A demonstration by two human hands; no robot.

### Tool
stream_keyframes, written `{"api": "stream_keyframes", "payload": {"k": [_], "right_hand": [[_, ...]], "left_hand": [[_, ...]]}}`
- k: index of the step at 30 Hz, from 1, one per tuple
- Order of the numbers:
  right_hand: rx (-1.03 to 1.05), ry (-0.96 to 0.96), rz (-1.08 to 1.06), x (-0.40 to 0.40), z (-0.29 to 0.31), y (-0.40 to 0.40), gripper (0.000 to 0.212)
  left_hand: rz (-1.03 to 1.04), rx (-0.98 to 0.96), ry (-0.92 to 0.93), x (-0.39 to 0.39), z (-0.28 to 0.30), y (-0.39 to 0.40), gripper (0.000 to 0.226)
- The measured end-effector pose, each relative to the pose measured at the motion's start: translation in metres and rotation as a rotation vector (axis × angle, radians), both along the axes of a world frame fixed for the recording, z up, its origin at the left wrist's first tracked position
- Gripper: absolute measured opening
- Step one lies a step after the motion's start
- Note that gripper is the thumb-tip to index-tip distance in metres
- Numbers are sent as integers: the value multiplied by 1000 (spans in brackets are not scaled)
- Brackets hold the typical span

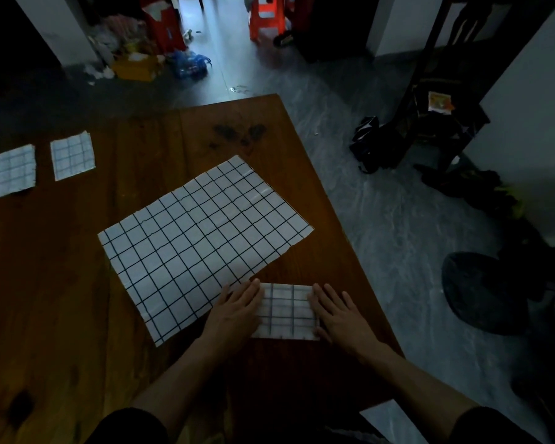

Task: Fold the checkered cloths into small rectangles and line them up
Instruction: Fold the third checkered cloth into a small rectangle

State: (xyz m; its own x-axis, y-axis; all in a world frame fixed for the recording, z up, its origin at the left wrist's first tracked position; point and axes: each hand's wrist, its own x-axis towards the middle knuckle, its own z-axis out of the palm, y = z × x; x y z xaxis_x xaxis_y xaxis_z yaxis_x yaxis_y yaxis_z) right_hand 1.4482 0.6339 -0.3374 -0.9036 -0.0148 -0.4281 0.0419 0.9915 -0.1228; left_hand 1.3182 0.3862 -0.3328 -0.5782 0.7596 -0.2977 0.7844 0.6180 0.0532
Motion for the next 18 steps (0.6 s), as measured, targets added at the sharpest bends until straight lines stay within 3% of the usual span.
{"api": "stream_keyframes", "payload": {"k": [3, 6, 9, 15, 18], "right_hand": [[18, 75, -46, 2, 0, 0, 66], [-27, 129, -85, -4, 2, -6, 72], [-73, 160, -135, -13, 6, -9, 65], [-130, 249, -212, -24, 13, -7, 57], [-142, 296, -220, -28, 14, -6, 52]], "left_hand": [[18, -29, 27, -5, 1, -3, 65], [47, 18, 60, -9, 7, 6, 54], [77, 48, 74, -15, 17, 19, 40], [166, 43, -11, -22, 27, 39, 66], [182, 9, -22, -27, 28, 45, 66]]}}
